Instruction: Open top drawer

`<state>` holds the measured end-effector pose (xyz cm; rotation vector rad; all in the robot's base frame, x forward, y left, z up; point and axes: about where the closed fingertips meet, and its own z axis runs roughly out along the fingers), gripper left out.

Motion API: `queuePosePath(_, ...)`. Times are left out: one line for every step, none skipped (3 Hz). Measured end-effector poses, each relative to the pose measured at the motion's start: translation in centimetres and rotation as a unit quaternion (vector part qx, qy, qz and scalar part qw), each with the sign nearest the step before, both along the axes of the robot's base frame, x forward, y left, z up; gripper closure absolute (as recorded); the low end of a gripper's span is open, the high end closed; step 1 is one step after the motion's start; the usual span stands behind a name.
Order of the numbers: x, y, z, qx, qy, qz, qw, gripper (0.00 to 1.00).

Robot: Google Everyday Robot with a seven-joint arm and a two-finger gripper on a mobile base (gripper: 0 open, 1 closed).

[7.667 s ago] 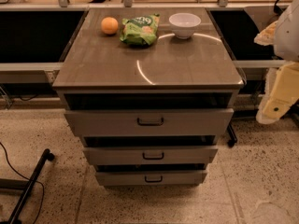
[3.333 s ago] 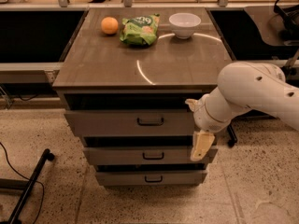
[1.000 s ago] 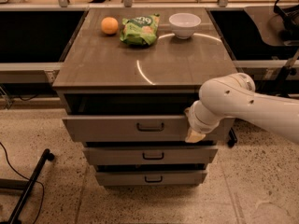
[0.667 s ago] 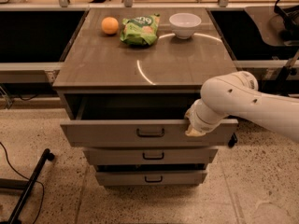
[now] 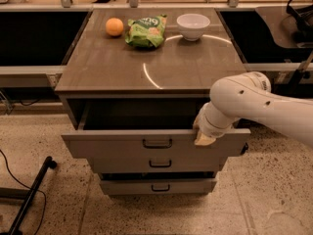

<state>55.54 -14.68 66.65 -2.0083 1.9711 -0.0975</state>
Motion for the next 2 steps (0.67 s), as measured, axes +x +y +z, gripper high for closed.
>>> queuePosePath(0.0,0.0,0.0,0.0,0.0,0.0,1.0,0.84)
queuePosePath(0.0,0.0,0.0,0.0,0.0,0.0,1.0,0.63)
